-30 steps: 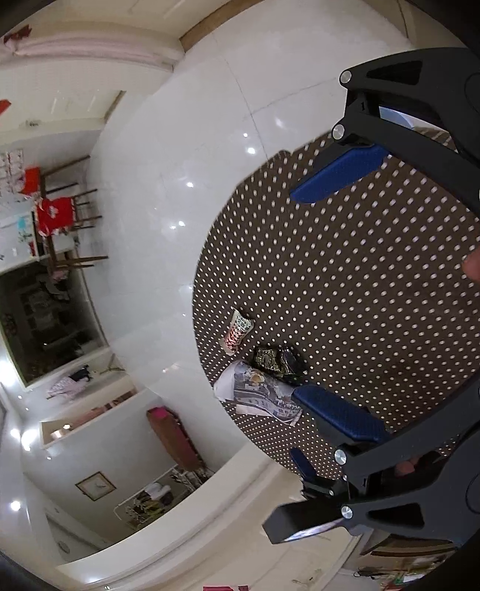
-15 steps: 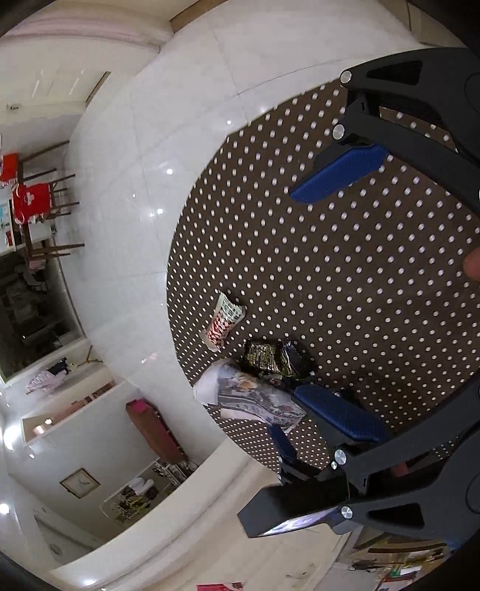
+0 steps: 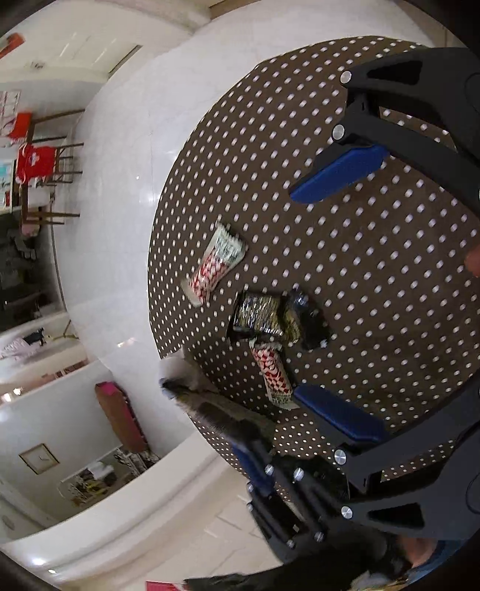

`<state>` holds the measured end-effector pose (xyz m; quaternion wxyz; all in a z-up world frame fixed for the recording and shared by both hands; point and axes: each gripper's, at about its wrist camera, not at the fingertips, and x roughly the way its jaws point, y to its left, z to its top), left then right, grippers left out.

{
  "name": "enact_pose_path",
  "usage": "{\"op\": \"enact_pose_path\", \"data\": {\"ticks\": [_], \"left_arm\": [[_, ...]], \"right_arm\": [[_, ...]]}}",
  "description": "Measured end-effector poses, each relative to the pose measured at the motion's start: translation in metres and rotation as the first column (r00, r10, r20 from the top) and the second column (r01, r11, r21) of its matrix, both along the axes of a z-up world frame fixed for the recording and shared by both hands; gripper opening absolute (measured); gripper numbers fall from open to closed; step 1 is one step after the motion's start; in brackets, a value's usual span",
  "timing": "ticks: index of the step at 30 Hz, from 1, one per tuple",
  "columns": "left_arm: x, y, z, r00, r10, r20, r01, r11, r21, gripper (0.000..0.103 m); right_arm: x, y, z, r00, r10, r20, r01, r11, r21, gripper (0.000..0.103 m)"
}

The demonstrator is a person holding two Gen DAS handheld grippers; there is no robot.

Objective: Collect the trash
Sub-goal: 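Grasp the newspaper with the left gripper while the right grasps the black snack packet, then carry the newspaper and black packet to the blue bin and release both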

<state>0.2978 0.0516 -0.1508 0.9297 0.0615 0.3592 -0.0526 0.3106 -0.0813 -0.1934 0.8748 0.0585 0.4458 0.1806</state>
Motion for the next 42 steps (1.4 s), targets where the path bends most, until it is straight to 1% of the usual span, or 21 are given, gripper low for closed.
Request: {"op": "enact_pose_path", "data": {"ticks": [2, 4, 5, 6, 7, 8, 9, 10, 12, 15, 16, 19, 22, 26, 29, 37, 42], "left_arm": [[0.006, -0.001, -0.002, 0.999, 0.032, 0.0, -0.032, 0.999, 0.014, 0.021], [0.014, 0.005, -0.007, 0.999, 0.04, -0.027, -0.04, 0.999, 0.004, 0.022], [0.019, 0.007, -0.01, 0.999, 0.039, -0.037, -0.039, 0.999, -0.003, 0.022], [0.022, 0.008, -0.012, 0.998, 0.038, -0.048, -0.038, 0.999, -0.015, 0.022], [0.025, 0.009, -0.013, 0.998, 0.035, -0.055, -0.036, 0.999, -0.031, 0.021], [0.027, 0.013, -0.012, 0.998, 0.036, -0.054, -0.038, 0.999, -0.035, 0.02], [0.028, 0.014, -0.012, 0.998, 0.038, -0.051, -0.04, 0.998, -0.04, 0.018], [0.029, 0.016, -0.011, 0.998, 0.041, -0.048, -0.043, 0.998, -0.044, 0.016], [0.022, 0.019, -0.005, 0.998, 0.05, -0.035, -0.052, 0.997, -0.055, 0.014], [0.016, 0.024, 0.003, 0.998, 0.059, -0.019, -0.06, 0.995, -0.078, 0.011], [0.014, 0.026, 0.007, 0.998, 0.061, -0.015, -0.063, 0.994, -0.094, 0.01], [0.002, 0.036, 0.02, 0.997, 0.076, 0.002, -0.075, 0.986, -0.15, 0.008], [-0.008, 0.047, 0.032, 0.997, 0.078, 0.013, -0.074, 0.979, -0.189, 0.007], [-0.023, 0.049, 0.046, 0.998, 0.065, 0.027, -0.057, 0.969, -0.242, 0.006], [-0.033, 0.048, 0.055, 0.998, 0.053, 0.043, -0.04, 0.963, -0.265, 0.006], [-0.056, 0.022, 0.081, 0.995, -0.026, 0.093, 0.055, 0.946, -0.319, 0.006], [-0.059, -0.011, 0.091, 0.989, -0.087, 0.117, 0.122, 0.932, -0.34, 0.006]], "right_arm": [[0.005, 0.01, -0.002, 1.0, 0.008, 0.01, -0.008, 1.0, -0.025, 0.095], [0.011, 0.021, -0.006, 1.0, 0.017, 0.014, -0.017, 0.998, -0.056, 0.082], [0.015, 0.027, -0.01, 1.0, 0.018, 0.012, -0.017, 0.997, -0.079, 0.078], [0.019, 0.033, -0.014, 1.0, 0.02, 0.007, -0.019, 0.995, -0.099, 0.068], [0.022, 0.038, -0.019, 1.0, 0.028, -0.003, -0.028, 0.992, -0.123, 0.059], [0.024, 0.042, -0.022, 0.999, 0.033, -0.008, -0.034, 0.99, -0.138, 0.056], [0.025, 0.045, -0.026, 0.999, 0.037, -0.012, -0.039, 0.987, -0.157, 0.049], [0.024, 0.048, -0.027, 0.999, 0.042, 0.001, -0.041, 0.983, -0.177, 0.038], [0.021, 0.05, -0.027, 0.999, 0.052, 0.011, -0.048, 0.979, -0.198, 0.033], [0.014, 0.041, -0.027, 0.999, 0.046, -0.005, -0.047, 0.988, -0.147, 0.031], [0.011, 0.035, -0.026, 0.999, 0.042, -0.007, -0.043, 0.989, -0.138, 0.031], [-0.001, 0.014, -0.02, 1.0, 0.023, -0.011, -0.023, 0.998, -0.06, 0.031], [-0.014, -0.008, -0.008, 1.0, 0.007, 0.002, -0.007, 1.0, 0.003, 0.031], [-0.028, -0.032, 0.009, 0.999, -0.008, 0.031, 0.006, 0.999, 0.052, 0.031], [-0.04, -0.047, 0.021, 0.999, -0.017, 0.051, 0.013, 0.996, 0.087, 0.031], [-0.056, -0.09, 0.047, 0.991, -0.082, 0.105, 0.071, 0.992, 0.106, 0.031], [-0.066, -0.122, 0.061, 0.98, -0.145, 0.135, 0.13, 0.985, 0.117, 0.031]]}}
